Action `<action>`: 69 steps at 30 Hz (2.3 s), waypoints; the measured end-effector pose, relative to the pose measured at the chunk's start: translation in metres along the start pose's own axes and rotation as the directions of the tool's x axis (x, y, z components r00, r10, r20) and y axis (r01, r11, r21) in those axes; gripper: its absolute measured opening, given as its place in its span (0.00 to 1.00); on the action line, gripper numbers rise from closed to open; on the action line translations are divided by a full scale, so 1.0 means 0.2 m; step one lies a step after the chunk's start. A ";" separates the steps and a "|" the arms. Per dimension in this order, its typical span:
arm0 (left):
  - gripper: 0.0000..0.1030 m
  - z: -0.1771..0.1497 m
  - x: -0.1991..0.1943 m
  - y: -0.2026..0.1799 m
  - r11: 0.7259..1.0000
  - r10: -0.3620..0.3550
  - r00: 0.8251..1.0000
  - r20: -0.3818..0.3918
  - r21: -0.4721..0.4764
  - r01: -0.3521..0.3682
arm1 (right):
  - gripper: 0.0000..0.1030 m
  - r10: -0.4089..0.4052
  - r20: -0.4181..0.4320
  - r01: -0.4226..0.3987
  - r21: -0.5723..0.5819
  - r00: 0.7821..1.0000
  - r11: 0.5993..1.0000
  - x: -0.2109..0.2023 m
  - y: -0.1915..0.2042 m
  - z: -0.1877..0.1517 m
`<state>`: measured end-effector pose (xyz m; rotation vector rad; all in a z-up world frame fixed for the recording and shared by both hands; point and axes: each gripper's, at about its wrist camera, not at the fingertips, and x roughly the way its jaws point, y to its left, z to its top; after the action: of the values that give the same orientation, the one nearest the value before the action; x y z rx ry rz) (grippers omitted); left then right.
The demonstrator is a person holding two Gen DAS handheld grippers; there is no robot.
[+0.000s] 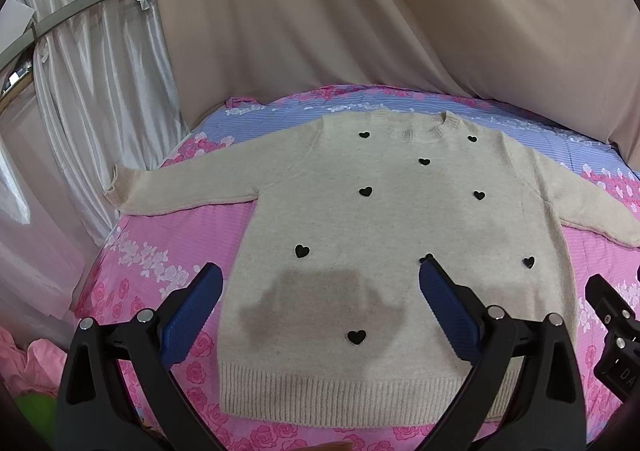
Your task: Fold small clothes
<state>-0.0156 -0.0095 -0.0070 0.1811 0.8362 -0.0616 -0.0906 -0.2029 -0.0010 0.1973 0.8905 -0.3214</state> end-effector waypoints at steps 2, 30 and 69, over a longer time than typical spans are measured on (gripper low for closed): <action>0.94 0.00 0.00 0.00 1.000 0.000 1.000 0.000 0.000 0.000 | 0.94 0.001 -0.001 -0.001 0.000 1.000 1.000 0.00 0.00 0.00; 0.94 -0.01 0.03 -0.02 1.000 0.002 1.000 -0.016 0.014 -0.002 | 0.93 -0.004 -0.016 0.004 0.002 1.000 1.000 0.03 -0.01 -0.02; 0.94 0.13 0.37 -0.32 0.996 -0.092 0.979 -0.181 0.002 0.094 | 0.74 -0.248 -0.291 0.381 0.652 0.924 0.656 0.99 -2.35 0.07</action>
<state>0.0450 -0.0764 -0.0537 0.1586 1.0253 -0.1391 -0.1296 -0.6839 -0.1652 0.7987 0.9438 -0.9946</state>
